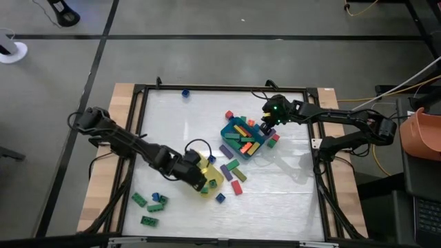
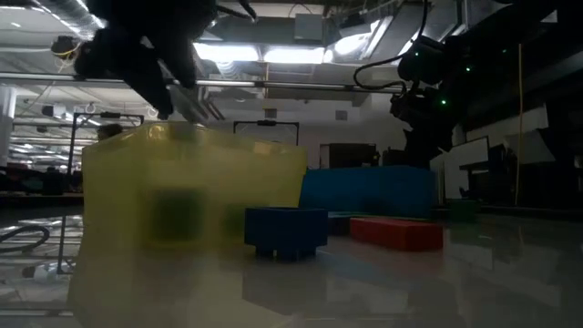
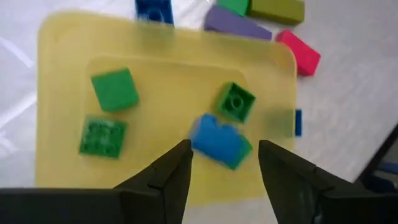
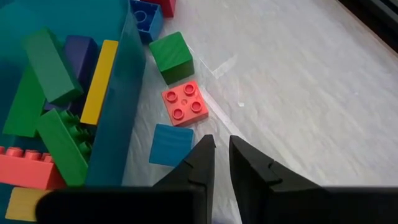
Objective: Sort blocks by size
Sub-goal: Put the small blue game piece into the yellow bin
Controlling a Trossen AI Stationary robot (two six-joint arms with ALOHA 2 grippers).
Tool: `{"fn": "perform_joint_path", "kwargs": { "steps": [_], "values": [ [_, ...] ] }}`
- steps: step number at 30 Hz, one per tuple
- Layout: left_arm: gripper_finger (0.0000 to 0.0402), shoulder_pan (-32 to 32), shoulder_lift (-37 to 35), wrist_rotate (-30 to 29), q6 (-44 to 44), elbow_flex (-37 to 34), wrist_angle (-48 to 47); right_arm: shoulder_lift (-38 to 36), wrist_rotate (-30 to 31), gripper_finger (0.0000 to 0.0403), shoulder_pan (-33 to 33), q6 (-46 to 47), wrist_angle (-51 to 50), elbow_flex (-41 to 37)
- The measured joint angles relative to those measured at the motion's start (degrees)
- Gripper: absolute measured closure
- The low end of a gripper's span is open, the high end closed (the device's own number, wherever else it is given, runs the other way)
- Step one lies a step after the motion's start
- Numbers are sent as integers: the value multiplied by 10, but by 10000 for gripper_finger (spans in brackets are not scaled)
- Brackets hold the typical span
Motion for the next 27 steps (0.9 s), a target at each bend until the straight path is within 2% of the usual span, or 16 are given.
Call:
{"fn": "perform_joint_path", "kwargs": {
  "steps": [6,11,21,27],
  "values": [
    [204,42,4,0,56,0,-2,0,0,352,0,0,0,0],
    [204,123,4,-15,78,0,-3,0,0,352,0,0,0,0],
    [210,385,4,-44,283,0,-3,0,0,352,0,0,0,0],
    [208,537,11,-48,397,0,39,0,0,352,0,0,0,0]
  ]
}}
